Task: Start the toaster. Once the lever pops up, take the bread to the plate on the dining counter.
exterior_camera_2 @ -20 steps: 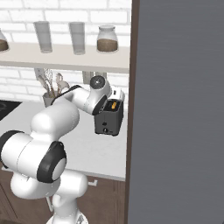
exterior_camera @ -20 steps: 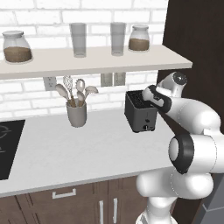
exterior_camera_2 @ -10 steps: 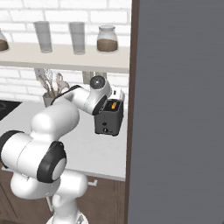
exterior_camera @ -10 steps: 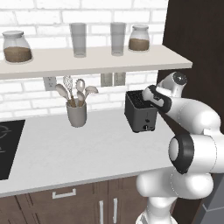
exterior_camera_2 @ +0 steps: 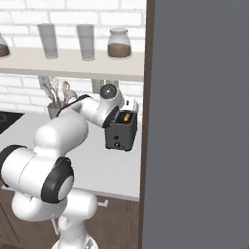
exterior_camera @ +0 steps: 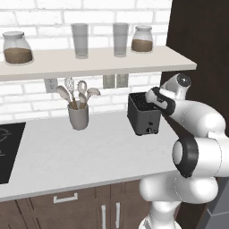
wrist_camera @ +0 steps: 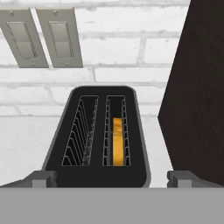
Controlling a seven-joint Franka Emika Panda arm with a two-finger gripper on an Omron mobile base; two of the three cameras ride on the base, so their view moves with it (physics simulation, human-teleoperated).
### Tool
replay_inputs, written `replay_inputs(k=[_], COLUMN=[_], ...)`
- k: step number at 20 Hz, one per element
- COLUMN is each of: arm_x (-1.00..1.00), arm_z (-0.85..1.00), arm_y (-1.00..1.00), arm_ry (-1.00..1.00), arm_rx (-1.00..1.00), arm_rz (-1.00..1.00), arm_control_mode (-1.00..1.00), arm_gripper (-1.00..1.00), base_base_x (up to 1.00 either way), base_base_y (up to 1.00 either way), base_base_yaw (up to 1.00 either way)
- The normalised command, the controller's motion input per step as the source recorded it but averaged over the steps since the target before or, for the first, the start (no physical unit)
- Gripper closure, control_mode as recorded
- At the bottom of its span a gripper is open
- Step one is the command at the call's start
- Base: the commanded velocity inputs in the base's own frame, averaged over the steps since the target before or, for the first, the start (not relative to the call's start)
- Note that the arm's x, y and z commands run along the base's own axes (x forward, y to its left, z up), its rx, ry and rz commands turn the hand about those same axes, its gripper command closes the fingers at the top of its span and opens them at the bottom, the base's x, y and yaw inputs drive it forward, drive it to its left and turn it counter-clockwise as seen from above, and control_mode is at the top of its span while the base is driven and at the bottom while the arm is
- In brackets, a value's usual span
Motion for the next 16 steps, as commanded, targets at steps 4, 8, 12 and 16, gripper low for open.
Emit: replay_inputs(k=[4, 8, 12, 16], arm_x=[0.00, 0.00, 0.00, 0.00], arm_z=[0.00, 0.00, 0.00, 0.00], arm_y=[0.00, 0.00, 0.00, 0.00], arm_ry=[0.00, 0.00, 0.00, 0.00], arm_rx=[0.00, 0.00, 0.00, 0.00], arm_rz=[0.00, 0.00, 0.00, 0.00], arm_control_mode=[-1.00, -1.00, -1.00, -1.00], arm_gripper=[-1.00, -1.00, -1.00, -1.00], base_base_x=[0.00, 0.00, 0.00, 0.00], base_base_y=[0.00, 0.00, 0.00, 0.00], base_base_yaw=[0.00, 0.00, 0.00, 0.00])
